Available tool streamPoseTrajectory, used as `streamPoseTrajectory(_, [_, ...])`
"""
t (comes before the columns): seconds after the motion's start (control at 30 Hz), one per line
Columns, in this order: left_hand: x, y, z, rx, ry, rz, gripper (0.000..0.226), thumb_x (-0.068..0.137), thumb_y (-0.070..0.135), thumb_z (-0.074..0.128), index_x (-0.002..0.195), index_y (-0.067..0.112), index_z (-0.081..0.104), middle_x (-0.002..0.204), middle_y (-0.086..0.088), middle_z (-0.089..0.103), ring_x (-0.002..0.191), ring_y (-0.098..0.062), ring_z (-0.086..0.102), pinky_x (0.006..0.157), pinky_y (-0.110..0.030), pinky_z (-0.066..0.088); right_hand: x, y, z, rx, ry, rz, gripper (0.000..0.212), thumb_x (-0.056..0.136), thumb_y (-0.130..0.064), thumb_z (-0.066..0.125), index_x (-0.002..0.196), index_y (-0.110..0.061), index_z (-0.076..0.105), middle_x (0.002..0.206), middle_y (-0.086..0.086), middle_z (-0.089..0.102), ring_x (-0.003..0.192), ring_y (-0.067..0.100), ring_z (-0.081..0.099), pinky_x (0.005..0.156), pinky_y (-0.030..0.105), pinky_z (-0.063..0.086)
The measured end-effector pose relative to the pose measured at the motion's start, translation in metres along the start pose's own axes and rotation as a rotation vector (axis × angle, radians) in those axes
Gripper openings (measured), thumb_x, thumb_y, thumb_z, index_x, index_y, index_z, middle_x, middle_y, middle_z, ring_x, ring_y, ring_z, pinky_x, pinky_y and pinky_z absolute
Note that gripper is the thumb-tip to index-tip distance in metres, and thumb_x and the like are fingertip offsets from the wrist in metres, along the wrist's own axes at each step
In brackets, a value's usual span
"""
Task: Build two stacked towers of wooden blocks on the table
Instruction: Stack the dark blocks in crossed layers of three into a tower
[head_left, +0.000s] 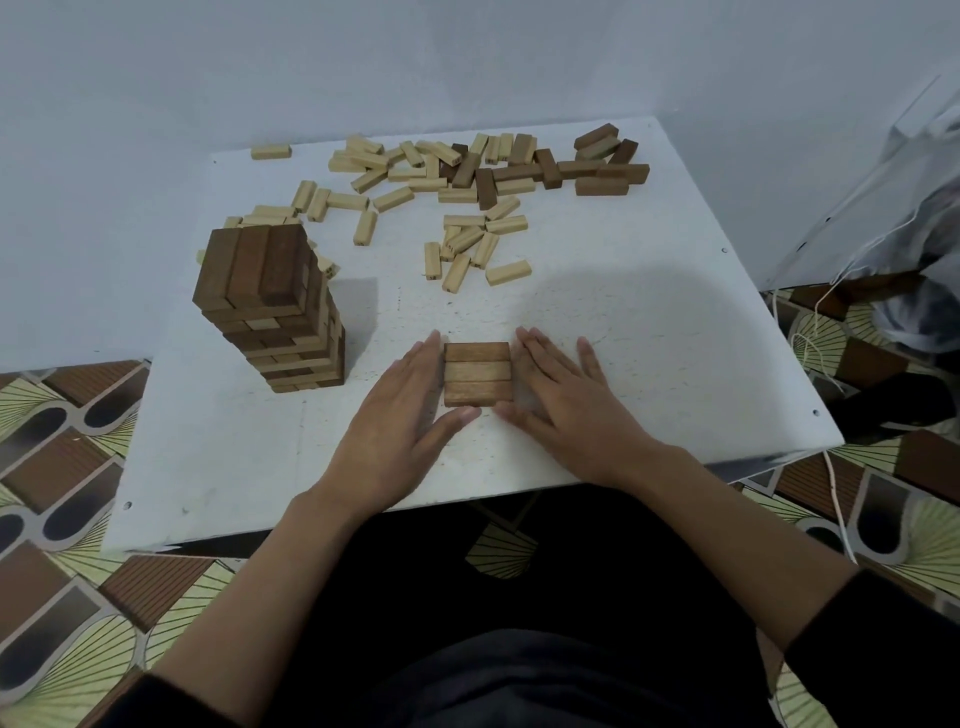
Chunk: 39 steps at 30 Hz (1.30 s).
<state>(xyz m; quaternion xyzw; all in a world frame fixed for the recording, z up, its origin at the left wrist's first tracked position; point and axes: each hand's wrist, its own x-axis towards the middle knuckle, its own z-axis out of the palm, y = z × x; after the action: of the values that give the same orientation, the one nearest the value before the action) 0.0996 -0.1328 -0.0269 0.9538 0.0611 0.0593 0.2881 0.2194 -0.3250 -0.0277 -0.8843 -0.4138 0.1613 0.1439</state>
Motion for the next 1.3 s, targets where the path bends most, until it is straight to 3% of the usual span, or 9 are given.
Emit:
streamPoseTrajectory(0.13, [0.006,0.001,-0.012,-0.002,0.011,0.027,0.086,0.096,0.061,0.054,0.162,0.025,0.012,0.168,0.005,0.019,0.153,-0.01,0.014,0.122,-0.028,0.018,-0.005,0.001,-0.016,0.251,0.096,0.063,0.085,0.095,-0.066,0.045,0.161,-0.024,0.013,0.166,-0.006,0.02,0.15,0.0,0.008,0.125,0.034,-0.005])
streamPoseTrajectory(0.27, [0.023,-0.003,-0.022,0.092,-0.043,0.063,0.095,0.088,0.072,0.054,0.161,0.023,0.019,0.165,0.002,0.027,0.152,-0.014,0.016,0.119,-0.032,0.021,0.003,0.001,-0.036,0.153,0.11,0.054,0.098,0.079,-0.074,0.062,0.158,-0.031,0.023,0.15,-0.007,0.041,0.14,0.014,0.03,0.116,0.036,0.017])
streamPoseTrajectory(0.43, [0.04,-0.008,-0.025,0.214,-0.123,0.098,0.104,0.074,0.087,0.042,0.153,0.018,0.04,0.147,-0.003,0.046,0.136,-0.021,0.036,0.111,-0.043,0.04,0.021,0.002,-0.043,0.007,0.026,0.021,0.1,0.067,-0.08,0.068,0.15,-0.034,0.038,0.136,-0.009,0.039,0.129,0.013,0.03,0.11,0.04,0.023])
streamPoseTrajectory(0.57, [0.043,-0.01,-0.023,0.232,-0.148,0.097,0.087,0.078,0.079,0.054,0.143,0.021,0.05,0.14,-0.003,0.047,0.131,-0.021,0.037,0.105,-0.044,0.041,0.025,0.003,-0.042,-0.006,0.029,0.012,0.087,0.068,-0.076,0.071,0.142,-0.037,0.046,0.129,-0.009,0.037,0.126,0.013,0.03,0.107,0.039,0.023])
streamPoseTrajectory(0.73, [0.045,-0.009,-0.022,0.218,-0.148,0.102,0.077,0.08,0.068,0.067,0.139,0.022,0.053,0.136,-0.003,0.045,0.126,-0.02,0.038,0.103,-0.043,0.039,0.027,0.004,-0.04,-0.009,0.033,0.014,0.081,0.072,-0.075,0.069,0.142,-0.038,0.048,0.127,-0.01,0.035,0.124,0.013,0.03,0.104,0.041,0.025])
streamPoseTrajectory(0.9, [0.047,-0.009,-0.023,0.22,-0.166,0.104,0.08,0.076,0.074,0.061,0.136,0.022,0.054,0.13,0.002,0.046,0.115,-0.016,0.039,0.096,-0.039,0.041,0.028,0.003,-0.041,0.022,-0.018,-0.005,0.076,0.076,-0.071,0.069,0.139,-0.033,0.05,0.125,-0.011,0.037,0.121,0.014,0.036,0.104,0.047,0.033])
streamPoseTrajectory(1.3, [0.051,-0.006,-0.034,0.128,-0.285,0.092,0.072,0.082,0.057,0.076,0.139,0.021,0.051,0.132,0.005,0.045,0.118,-0.015,0.041,0.102,-0.041,0.042,0.027,0.006,-0.038,0.044,-0.036,-0.038,0.067,0.079,-0.068,0.068,0.134,-0.034,0.05,0.123,-0.015,0.036,0.116,0.01,0.037,0.102,0.042,0.03])
